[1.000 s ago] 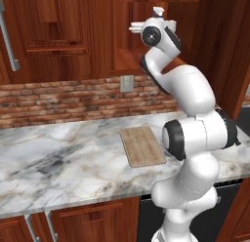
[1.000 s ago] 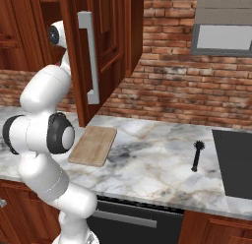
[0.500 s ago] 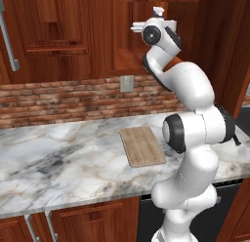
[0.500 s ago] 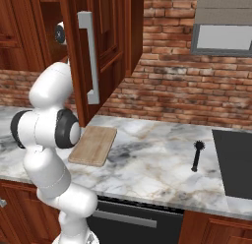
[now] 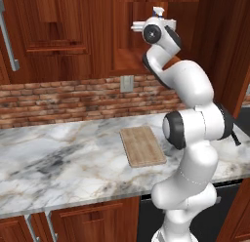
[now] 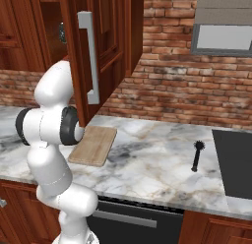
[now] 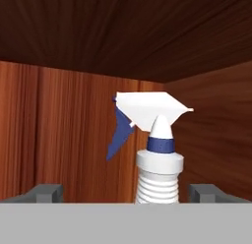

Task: Grab the spray bottle from the cabinet, then place it next to the cutting board for sanitizing. Then grab the dish brush from the countertop next to the sink and place it next to the cutting board.

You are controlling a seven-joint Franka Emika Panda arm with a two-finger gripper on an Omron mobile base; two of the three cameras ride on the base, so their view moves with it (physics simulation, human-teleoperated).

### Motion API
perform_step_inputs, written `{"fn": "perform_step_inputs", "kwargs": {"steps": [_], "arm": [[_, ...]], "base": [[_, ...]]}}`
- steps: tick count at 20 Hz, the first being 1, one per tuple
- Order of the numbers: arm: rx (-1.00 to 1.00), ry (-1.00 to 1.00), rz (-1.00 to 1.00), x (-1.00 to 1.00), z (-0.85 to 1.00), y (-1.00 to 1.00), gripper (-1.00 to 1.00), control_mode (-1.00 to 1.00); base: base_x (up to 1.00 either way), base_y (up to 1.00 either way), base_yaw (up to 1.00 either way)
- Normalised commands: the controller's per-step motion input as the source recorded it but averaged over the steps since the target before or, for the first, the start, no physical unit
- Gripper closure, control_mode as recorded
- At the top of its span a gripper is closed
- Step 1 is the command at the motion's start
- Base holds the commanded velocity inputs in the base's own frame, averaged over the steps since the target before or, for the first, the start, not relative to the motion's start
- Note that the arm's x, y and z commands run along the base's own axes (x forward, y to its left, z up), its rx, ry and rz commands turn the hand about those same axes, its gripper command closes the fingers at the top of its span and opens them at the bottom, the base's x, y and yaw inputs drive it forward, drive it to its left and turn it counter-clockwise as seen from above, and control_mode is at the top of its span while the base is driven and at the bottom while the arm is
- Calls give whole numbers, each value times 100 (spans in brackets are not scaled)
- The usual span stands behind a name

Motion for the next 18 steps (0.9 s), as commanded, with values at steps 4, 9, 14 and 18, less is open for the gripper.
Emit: {"fn": "perform_step_inputs", "kwargs": {"steps": [4, 9, 14, 18], "arm": [[0, 1, 0, 15, 0, -13, -100, -100], [0, 0, 0, 0, 0, -29, -100, -100], [0, 5, 0, 1, -5, -7, -100, -100], [0, 8, 0, 5, -7, 0, -100, -100]], "base": [[0, 0, 0], [0, 0, 0], [0, 0, 0], [0, 0, 0]]}}
